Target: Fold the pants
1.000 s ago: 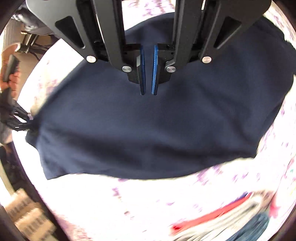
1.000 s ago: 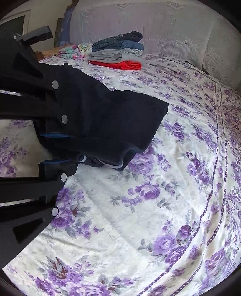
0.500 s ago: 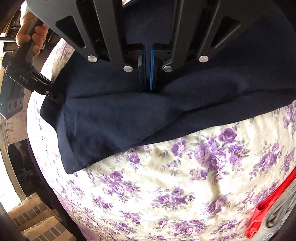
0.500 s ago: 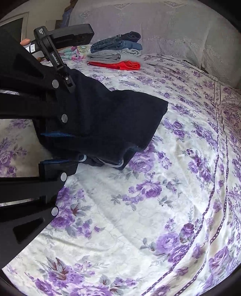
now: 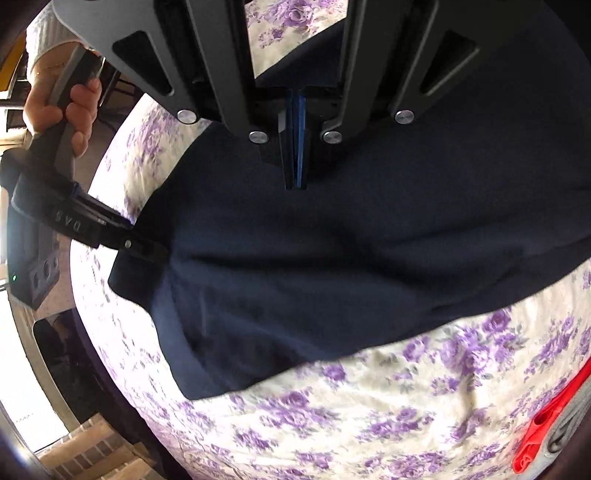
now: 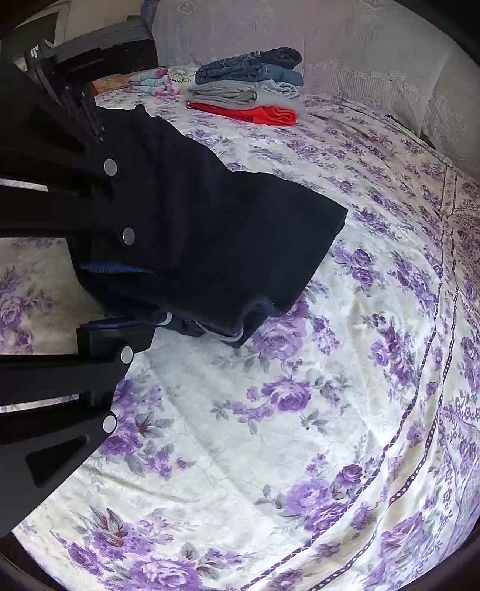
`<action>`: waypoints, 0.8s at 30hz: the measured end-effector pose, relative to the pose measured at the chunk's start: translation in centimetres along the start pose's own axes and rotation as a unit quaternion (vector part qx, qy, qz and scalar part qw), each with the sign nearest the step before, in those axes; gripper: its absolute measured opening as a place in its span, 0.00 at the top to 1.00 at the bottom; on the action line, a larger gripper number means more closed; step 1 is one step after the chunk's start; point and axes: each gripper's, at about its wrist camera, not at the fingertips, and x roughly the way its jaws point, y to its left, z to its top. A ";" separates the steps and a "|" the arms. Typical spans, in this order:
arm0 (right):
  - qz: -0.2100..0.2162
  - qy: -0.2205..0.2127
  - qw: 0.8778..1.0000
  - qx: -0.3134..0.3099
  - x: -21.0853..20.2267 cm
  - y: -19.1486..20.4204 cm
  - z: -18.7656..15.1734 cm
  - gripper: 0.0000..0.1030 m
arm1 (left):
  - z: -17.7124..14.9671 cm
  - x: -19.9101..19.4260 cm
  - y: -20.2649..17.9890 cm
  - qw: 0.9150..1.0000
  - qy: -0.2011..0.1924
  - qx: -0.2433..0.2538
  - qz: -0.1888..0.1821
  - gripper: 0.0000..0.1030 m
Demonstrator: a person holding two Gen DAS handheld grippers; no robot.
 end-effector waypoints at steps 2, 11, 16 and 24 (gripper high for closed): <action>-0.009 0.002 1.000 -0.005 0.1 0.4 0.1 0.81 | 0.0 1.2 -0.4 1.000 -0.004 0.004 0.013 1.00; -0.049 -0.069 0.981 -0.172 -4.9 10.0 -1.6 0.82 | -1.7 -4.3 3.2 0.996 -0.059 -0.041 -0.048 1.00; -0.021 -0.074 0.930 -0.359 -5.8 20.8 -5.8 0.83 | -8.3 -11.4 13.4 0.979 -0.136 -0.152 0.007 1.00; -0.003 0.019 0.791 -0.612 5.4 33.5 -18.1 0.83 | -20.5 -15.5 29.7 0.918 -0.141 -0.354 0.108 1.00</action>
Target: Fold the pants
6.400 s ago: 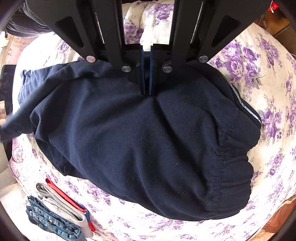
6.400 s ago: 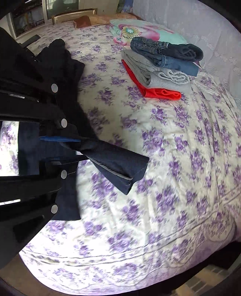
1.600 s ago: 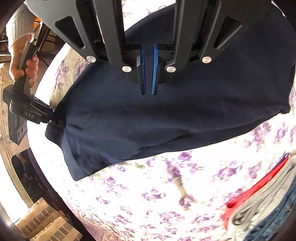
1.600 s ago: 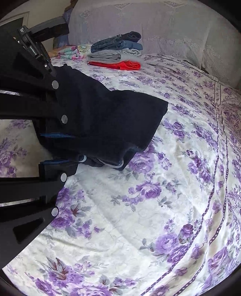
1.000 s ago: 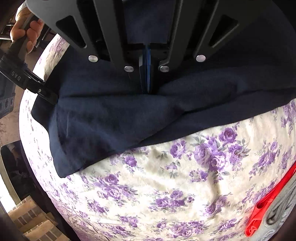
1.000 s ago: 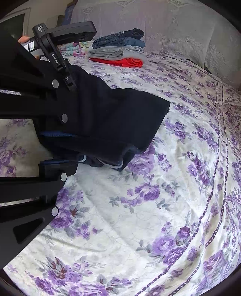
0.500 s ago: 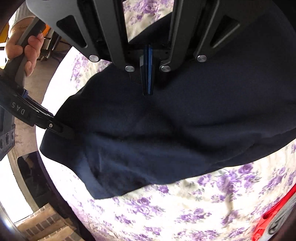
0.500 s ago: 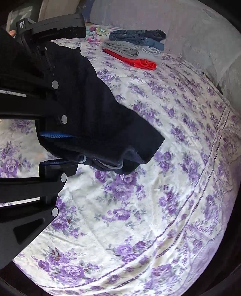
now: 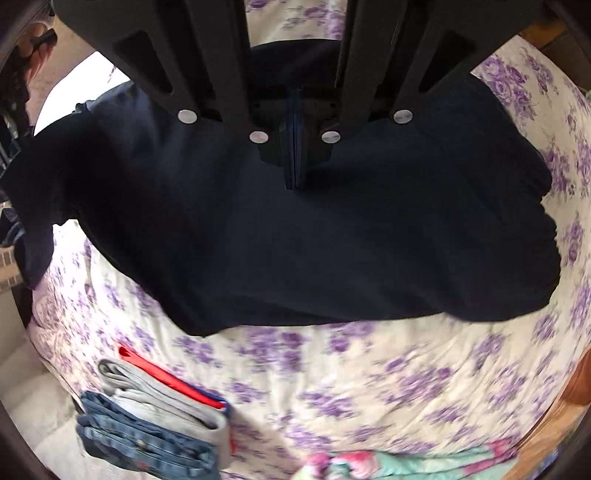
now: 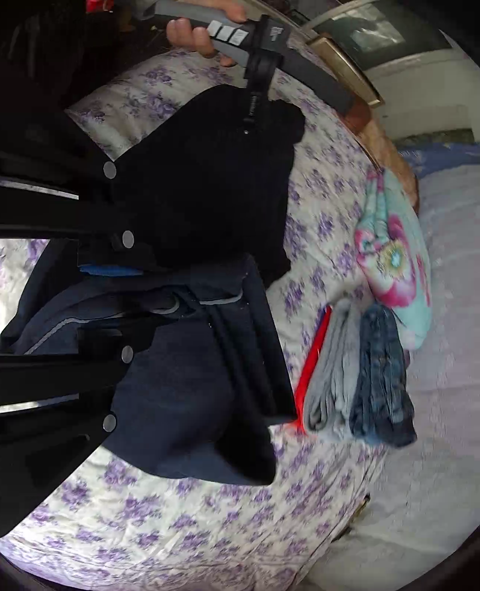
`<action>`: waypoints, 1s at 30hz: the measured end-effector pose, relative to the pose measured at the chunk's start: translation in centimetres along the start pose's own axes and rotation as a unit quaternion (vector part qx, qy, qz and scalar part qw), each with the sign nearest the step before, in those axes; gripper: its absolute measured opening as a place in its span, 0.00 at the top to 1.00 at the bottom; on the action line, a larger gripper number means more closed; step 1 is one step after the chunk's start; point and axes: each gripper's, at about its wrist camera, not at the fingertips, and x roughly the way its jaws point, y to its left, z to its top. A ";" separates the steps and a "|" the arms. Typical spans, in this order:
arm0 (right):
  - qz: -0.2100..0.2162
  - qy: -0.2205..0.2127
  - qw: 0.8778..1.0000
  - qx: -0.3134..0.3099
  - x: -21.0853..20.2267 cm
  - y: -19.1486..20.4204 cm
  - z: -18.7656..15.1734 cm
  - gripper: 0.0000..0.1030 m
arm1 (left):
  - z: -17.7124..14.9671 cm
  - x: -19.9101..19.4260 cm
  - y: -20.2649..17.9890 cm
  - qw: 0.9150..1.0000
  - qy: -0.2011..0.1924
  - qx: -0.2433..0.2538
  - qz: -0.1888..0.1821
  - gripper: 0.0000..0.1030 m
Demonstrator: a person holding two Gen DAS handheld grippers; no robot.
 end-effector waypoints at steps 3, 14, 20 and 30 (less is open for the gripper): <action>0.019 0.079 0.996 -0.036 6.7 3.8 -1.6 0.80 | -0.9 2.0 2.6 0.999 0.011 -0.032 -0.014 0.99; 0.115 0.095 0.989 0.019 -0.1 1.1 1.4 0.30 | -2.0 1.8 5.2 0.998 0.009 -0.037 -0.040 0.99; 0.056 0.067 0.992 0.087 2.1 -4.5 3.5 0.94 | -2.0 2.1 5.0 0.998 0.009 -0.036 -0.041 0.99; 0.014 0.128 0.986 0.104 9.6 -4.8 3.9 1.00 | -2.2 2.3 5.2 0.998 0.005 -0.042 -0.051 0.99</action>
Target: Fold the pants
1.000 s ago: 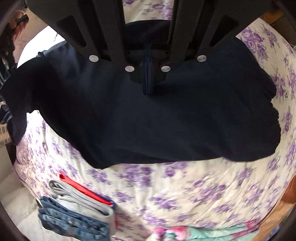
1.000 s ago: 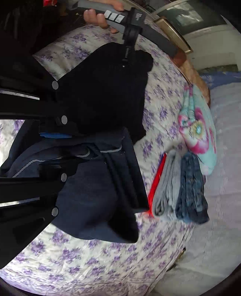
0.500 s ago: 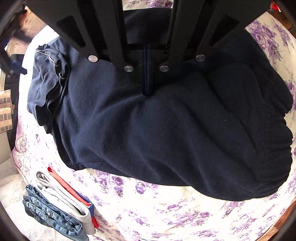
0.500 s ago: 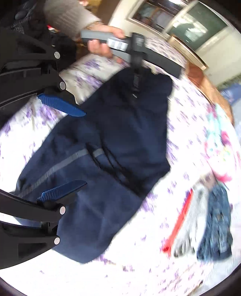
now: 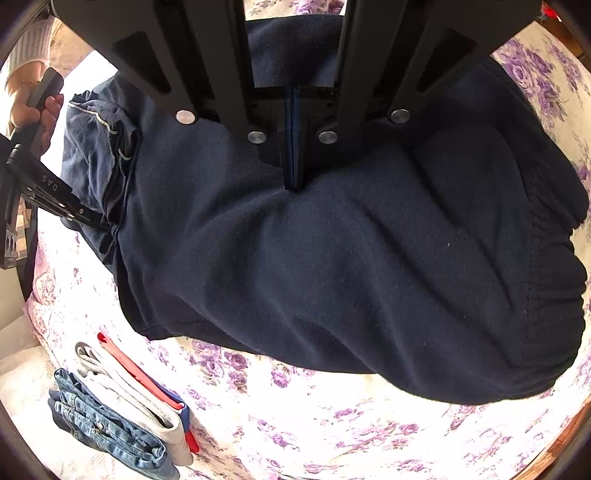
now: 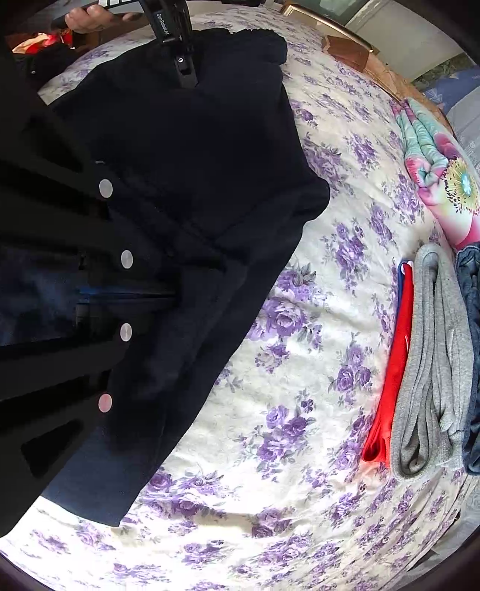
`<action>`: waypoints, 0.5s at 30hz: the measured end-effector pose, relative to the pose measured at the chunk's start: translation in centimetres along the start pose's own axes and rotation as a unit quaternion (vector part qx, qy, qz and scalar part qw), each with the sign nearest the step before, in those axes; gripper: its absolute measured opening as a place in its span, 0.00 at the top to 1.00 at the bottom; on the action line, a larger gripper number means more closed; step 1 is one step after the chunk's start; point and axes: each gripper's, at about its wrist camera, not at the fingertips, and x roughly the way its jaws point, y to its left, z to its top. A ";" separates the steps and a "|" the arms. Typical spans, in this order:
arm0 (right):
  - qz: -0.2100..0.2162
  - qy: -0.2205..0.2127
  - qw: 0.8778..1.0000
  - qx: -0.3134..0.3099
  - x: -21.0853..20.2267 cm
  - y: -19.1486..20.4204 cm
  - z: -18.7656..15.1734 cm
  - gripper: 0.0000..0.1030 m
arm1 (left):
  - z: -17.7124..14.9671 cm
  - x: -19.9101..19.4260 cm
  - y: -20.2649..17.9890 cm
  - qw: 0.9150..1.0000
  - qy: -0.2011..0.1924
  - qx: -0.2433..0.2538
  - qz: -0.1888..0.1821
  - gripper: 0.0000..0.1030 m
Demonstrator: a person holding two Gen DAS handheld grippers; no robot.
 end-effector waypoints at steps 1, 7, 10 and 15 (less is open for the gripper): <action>-0.006 0.002 1.000 -0.013 -0.1 0.4 0.0 0.99 | 0.0 0.0 0.2 1.000 0.001 -0.006 -0.007 0.99; -0.018 -0.063 0.998 -0.008 -5.8 1.6 -1.3 0.92 | -1.7 -4.3 1.6 0.998 -0.009 -0.045 -0.049 0.95; 0.015 -0.108 0.994 0.007 -9.8 1.9 -3.5 0.67 | -4.0 -9.7 3.8 0.993 -0.072 -0.068 -0.065 0.35; 0.000 -0.103 0.995 -0.019 -10.8 3.6 -5.6 0.67 | -5.5 -11.7 11.8 0.975 -0.091 -0.190 -0.070 0.17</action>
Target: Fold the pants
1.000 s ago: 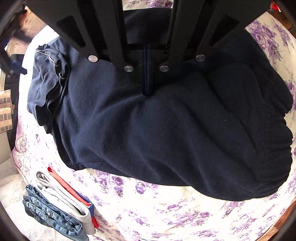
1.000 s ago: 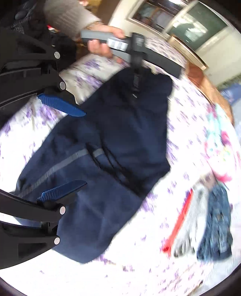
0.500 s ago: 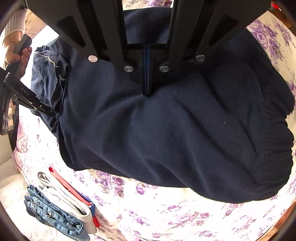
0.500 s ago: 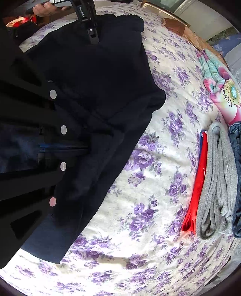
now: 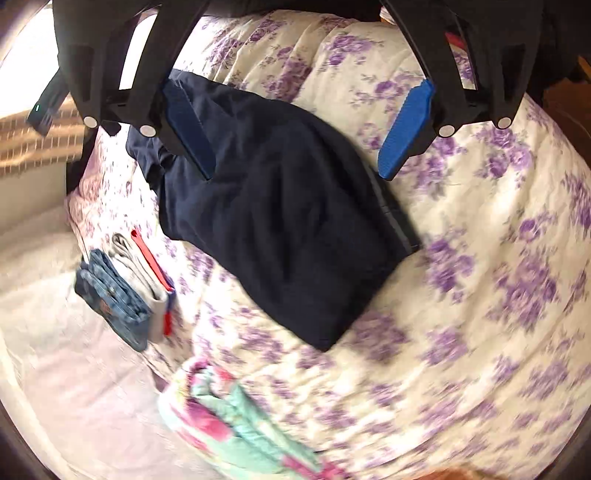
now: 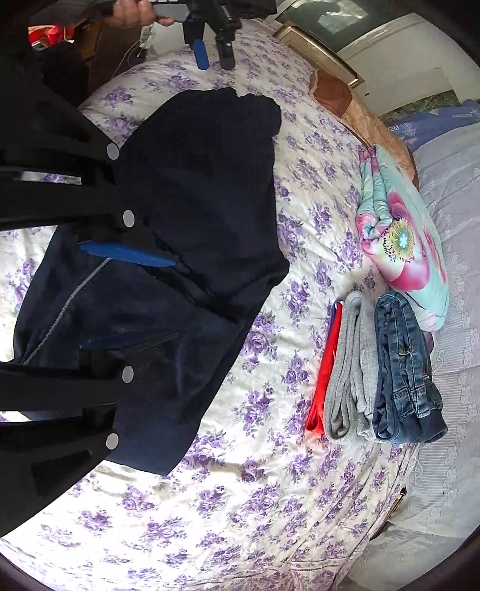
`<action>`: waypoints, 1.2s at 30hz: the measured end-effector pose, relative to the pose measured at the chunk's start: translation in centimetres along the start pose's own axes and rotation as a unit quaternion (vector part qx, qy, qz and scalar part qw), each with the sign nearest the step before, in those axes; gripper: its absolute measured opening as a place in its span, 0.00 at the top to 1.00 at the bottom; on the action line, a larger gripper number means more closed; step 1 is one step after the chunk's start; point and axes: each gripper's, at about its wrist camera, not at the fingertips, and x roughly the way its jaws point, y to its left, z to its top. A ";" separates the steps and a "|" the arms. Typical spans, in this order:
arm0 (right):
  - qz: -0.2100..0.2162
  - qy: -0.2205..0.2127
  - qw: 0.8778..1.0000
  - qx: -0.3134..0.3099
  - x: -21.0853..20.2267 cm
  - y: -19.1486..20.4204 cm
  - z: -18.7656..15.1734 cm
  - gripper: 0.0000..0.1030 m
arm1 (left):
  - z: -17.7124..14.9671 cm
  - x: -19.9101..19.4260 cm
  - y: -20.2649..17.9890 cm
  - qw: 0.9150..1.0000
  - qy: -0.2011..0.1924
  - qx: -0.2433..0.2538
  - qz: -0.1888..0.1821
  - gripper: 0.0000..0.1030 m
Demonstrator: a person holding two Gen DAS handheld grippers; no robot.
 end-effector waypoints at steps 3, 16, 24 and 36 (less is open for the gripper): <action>-0.001 -0.003 1.000 -0.017 0.3 1.1 0.6 0.67 | 0.7 0.9 2.8 0.999 0.014 -0.049 -0.017 0.20; 0.018 0.023 1.000 -0.004 1.3 1.3 -0.5 0.67 | 1.4 6.9 -1.8 0.998 0.037 0.023 0.042 0.65; 0.082 0.073 0.994 -0.012 5.9 1.8 1.0 0.67 | -1.1 2.0 -8.5 0.982 -0.053 0.175 0.057 0.79; 0.120 0.127 0.984 -0.012 15.3 5.2 3.2 0.88 | -1.0 1.9 -12.8 0.971 -0.049 0.228 0.045 0.80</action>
